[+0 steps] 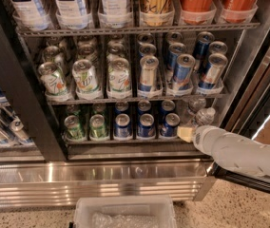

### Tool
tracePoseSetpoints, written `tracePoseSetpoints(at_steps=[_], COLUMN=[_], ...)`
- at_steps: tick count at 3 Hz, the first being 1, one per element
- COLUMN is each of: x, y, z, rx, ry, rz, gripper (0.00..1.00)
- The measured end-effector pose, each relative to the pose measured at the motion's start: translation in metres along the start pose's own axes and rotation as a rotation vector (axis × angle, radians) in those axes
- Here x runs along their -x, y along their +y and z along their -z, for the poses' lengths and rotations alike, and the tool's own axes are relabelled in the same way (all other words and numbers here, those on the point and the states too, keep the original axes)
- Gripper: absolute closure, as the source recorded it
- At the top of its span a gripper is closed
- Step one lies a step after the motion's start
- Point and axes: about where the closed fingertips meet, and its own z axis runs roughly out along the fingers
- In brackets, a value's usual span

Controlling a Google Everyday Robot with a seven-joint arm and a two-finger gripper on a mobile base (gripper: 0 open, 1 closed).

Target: Pick water bottle from bottom shelf of fridge

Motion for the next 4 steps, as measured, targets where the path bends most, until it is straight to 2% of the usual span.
tracePoseSetpoints(at_steps=[2,3,4], x=[0.000,-0.002,0.026], y=[-0.015,-0.031,-0.028], z=[0.002,-0.008,-0.047], rx=[-0.032,-0.070,-0.065], ry=[0.000,0.008,-0.008], rz=[-0.001,-0.012,0.004], gripper=[0.40,0.41,0.43])
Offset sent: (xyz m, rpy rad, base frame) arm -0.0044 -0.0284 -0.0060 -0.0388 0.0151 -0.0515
